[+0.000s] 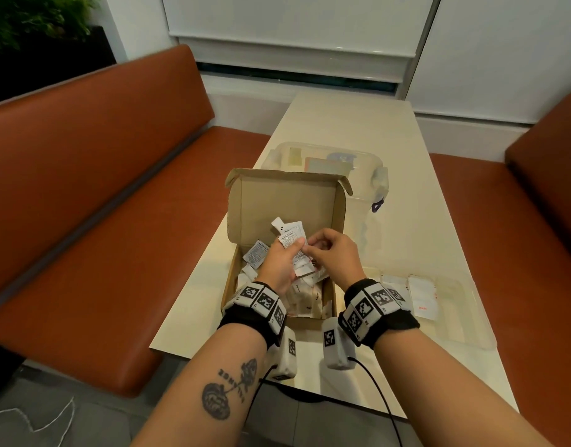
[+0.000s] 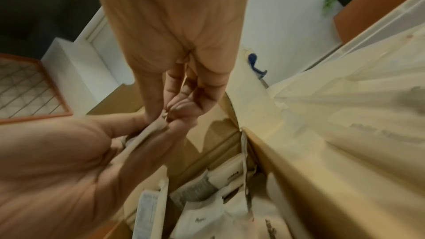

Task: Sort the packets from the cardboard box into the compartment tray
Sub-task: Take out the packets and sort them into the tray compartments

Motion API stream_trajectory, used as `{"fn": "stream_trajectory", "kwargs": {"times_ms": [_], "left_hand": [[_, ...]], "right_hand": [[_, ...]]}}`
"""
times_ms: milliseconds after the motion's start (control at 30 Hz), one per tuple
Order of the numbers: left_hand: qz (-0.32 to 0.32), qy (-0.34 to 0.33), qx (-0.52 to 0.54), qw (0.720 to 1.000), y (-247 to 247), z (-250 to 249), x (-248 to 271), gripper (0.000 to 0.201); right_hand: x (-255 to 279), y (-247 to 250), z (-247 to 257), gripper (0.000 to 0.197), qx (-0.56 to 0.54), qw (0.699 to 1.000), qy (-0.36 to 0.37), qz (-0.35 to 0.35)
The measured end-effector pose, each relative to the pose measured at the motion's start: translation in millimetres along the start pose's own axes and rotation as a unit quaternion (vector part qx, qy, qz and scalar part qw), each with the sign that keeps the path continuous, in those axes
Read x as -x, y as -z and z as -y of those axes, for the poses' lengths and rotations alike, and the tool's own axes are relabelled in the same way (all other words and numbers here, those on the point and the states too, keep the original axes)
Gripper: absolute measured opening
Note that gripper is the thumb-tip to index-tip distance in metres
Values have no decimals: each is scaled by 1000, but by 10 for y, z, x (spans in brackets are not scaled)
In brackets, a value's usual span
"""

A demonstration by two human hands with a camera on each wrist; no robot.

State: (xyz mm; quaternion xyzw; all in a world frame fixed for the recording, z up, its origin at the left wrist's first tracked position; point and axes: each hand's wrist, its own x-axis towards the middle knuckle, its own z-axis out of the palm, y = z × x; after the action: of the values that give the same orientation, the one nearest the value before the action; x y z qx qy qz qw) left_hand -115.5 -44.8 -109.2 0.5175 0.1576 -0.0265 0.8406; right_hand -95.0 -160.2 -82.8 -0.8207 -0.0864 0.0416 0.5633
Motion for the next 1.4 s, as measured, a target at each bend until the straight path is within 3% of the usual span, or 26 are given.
{"fn": "stream_trajectory", "kwargs": {"times_ms": [133,767,1000,1400], "left_hand": [[29,12,-1,1000,-91,1,9,35],[124,26,-68,990,-947,281,122,26],[158,88,-38,983,-1333,449,94,31],[147,104,-61,982,-1533,748,-7,26]], "right_hand": [[24,150,-33,22,-34,999,-1,25],[287,1016,-397,27,-75,996,-22,-40],[339,1427,-590,25,-74,992,-64,-85],[408,1813,-876,14,-56,984,-106,-134]]}}
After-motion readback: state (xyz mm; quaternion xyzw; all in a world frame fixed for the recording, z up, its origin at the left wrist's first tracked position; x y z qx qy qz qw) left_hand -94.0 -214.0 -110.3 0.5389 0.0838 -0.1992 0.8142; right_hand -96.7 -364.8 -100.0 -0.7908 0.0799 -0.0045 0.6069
